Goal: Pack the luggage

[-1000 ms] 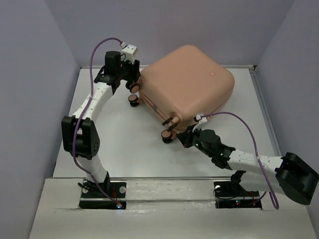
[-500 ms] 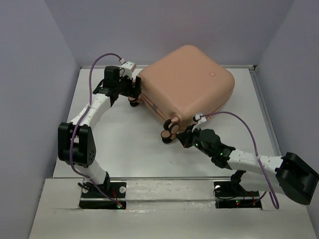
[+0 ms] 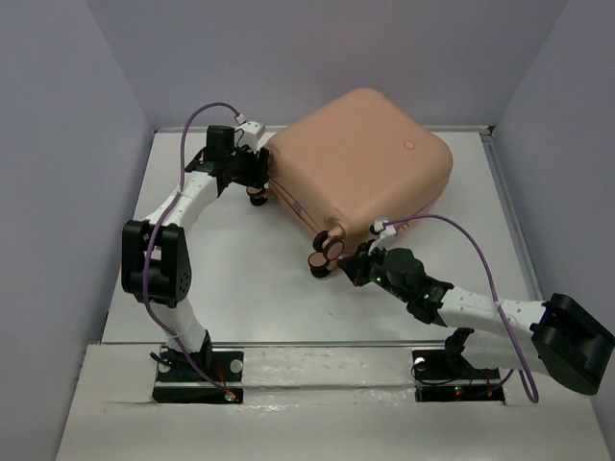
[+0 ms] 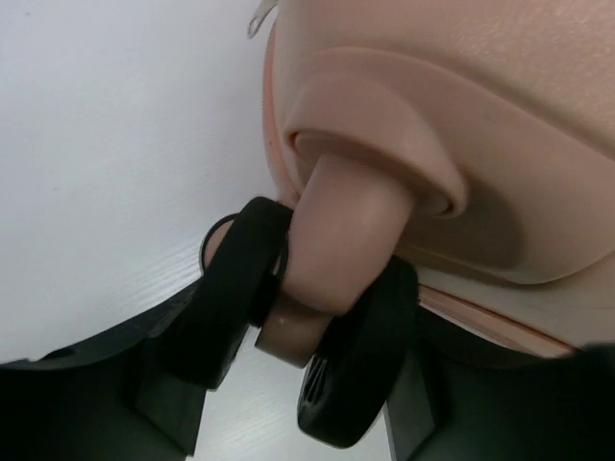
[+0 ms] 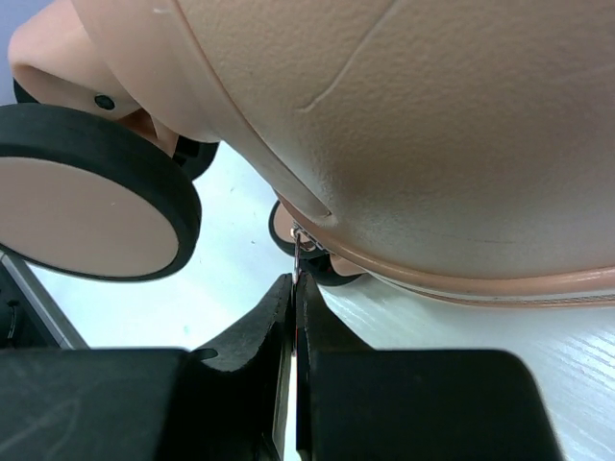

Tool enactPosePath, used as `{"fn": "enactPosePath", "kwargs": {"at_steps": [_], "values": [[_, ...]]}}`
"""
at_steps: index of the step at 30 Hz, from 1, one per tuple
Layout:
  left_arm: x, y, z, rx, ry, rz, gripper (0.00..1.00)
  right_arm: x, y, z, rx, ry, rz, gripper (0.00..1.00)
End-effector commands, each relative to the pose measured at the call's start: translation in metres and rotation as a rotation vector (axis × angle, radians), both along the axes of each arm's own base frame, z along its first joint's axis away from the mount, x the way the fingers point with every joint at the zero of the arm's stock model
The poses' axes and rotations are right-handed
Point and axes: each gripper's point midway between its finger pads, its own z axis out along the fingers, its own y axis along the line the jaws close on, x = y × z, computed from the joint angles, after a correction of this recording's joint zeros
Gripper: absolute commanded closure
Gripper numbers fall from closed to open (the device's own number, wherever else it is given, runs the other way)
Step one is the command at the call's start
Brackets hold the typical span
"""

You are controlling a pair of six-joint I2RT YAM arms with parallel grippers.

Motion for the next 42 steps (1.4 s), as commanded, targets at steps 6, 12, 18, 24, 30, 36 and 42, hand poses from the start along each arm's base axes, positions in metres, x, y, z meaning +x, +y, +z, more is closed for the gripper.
{"fn": "enactPosePath", "kwargs": {"at_steps": [6, 12, 18, 24, 30, 36, 42], "values": [[0.020, 0.002, 0.063, -0.044, -0.177, 0.083, 0.94, -0.020, 0.027, 0.036, 0.111, -0.052, 0.139, 0.93], [-0.022, -0.003, 0.069, -0.073, -0.179, 0.142, 0.94, 0.003, -0.007, 0.033, 0.030, -0.044, 0.019, 0.93], [-0.103, -0.078, 0.067, -0.034, -0.153, 0.018, 0.94, 0.037, -0.080, 0.046, 0.037, -0.024, -0.132, 0.93], [-0.165, -0.102, 0.080, -0.240, -0.109, -0.071, 0.94, 0.046, -0.109, 0.067, 0.013, -0.037, -0.134, 0.93], [-0.216, -0.119, 0.072, -0.409, -0.044, -0.155, 0.94, 0.017, -0.059, 0.088, 0.351, -0.058, -0.020, 0.93], [-0.231, -0.135, 0.069, -0.514, -0.011, -0.220, 0.94, 0.028, -0.046, 0.100, 0.265, -0.323, -0.411, 0.93], [-0.244, -0.157, 0.100, -0.627, -0.033, -0.291, 0.94, 0.040, -0.015, 0.109, 0.175, -0.535, -0.448, 0.93]]}}
